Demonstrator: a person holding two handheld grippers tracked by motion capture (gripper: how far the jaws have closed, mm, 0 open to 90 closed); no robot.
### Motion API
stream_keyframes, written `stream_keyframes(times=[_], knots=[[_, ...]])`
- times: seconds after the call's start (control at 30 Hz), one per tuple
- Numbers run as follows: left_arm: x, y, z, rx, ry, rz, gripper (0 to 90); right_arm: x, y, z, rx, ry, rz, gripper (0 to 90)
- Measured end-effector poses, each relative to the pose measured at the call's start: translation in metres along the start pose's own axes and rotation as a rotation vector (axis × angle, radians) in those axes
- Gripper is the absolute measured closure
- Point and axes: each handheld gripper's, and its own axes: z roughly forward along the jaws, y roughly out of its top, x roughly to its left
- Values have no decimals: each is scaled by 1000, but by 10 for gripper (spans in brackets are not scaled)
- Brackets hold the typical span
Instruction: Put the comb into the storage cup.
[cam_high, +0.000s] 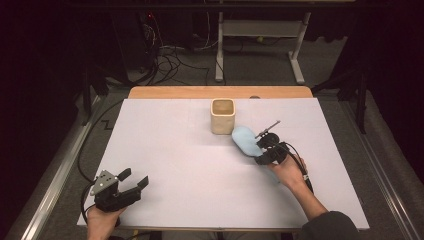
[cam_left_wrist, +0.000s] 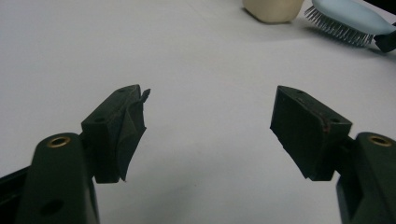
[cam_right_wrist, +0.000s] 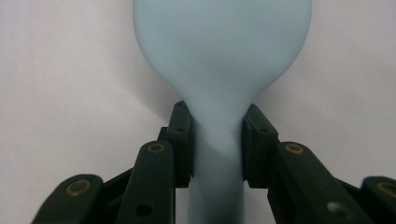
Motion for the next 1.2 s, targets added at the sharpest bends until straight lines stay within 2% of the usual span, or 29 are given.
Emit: stream_keyframes(times=[0.37,0.53,0.63,0.73,0.93,1.2], knots=[[1,0,0,-1,14,-11,231,0,-5,-6,-14,7,-8,705],[0,0,-1,-3,19,-15,216,0,-9,-8,-22,17,5,705],[0,1,-1,4,22,-17,197,-1,-11,-10,-30,18,-8,705],[-1,1,-1,2,9,-25,190,1,-13,-13,-38,20,-3,705],[-2,2,0,4,5,-14,179,4,-17,-17,-61,34,-20,705],[-4,2,1,6,-7,0,176,6,-23,-21,-75,39,-17,705]])
